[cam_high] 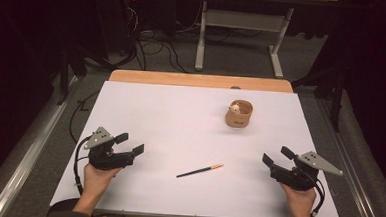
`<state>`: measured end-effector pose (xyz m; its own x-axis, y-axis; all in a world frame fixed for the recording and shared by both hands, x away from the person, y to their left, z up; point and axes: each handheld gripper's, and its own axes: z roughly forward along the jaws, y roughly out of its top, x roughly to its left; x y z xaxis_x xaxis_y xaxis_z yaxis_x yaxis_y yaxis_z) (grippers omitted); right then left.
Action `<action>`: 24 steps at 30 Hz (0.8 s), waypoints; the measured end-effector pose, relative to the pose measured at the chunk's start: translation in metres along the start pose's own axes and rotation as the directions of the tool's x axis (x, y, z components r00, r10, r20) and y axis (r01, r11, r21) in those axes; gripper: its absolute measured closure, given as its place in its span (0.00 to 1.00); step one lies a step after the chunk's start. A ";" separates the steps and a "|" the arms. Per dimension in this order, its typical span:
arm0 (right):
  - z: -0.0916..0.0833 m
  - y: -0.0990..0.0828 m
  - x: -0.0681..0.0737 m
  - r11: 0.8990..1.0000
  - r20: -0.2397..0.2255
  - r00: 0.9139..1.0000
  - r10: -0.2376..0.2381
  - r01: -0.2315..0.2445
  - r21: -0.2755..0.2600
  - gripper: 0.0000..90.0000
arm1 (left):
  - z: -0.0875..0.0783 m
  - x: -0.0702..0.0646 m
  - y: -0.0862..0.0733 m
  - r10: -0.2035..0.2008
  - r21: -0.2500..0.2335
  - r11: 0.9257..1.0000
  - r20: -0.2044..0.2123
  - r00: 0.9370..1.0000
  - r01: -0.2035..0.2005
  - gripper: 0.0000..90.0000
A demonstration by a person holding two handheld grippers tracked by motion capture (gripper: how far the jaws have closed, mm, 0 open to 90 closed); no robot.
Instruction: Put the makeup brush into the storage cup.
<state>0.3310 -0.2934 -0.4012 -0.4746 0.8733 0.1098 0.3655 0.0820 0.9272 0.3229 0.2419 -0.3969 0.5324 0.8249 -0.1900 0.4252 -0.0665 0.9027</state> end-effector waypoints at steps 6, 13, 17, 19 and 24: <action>-0.001 0.001 0.000 1.000 0.002 1.000 0.000 0.000 -0.003 0.27 | 0.000 0.000 0.000 -0.003 -0.001 1.000 0.000 1.000 0.003 0.25; 0.002 0.001 0.001 1.000 -0.001 1.000 0.000 0.000 0.007 0.28 | -0.001 0.000 0.000 -0.004 -0.002 1.000 0.003 1.000 0.004 0.25; 0.001 0.001 0.001 1.000 -0.002 1.000 -0.001 0.001 0.004 0.28 | 0.001 -0.001 -0.001 -0.014 0.015 1.000 0.000 1.000 0.014 0.25; 0.001 0.001 0.000 1.000 -0.002 1.000 0.001 -0.001 0.003 0.28 | 0.000 -0.001 -0.001 -0.012 0.014 1.000 0.002 1.000 0.012 0.25; 0.000 0.002 0.000 1.000 -0.004 1.000 0.003 -0.003 0.001 0.29 | 0.001 -0.003 -0.001 -0.017 0.014 1.000 0.010 1.000 0.017 0.25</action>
<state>0.3321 -0.2935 -0.4000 -0.4771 0.8714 0.1140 0.3677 0.0801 0.9265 0.3219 0.2388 -0.3974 0.5326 0.8201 -0.2093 0.4442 -0.0604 0.8939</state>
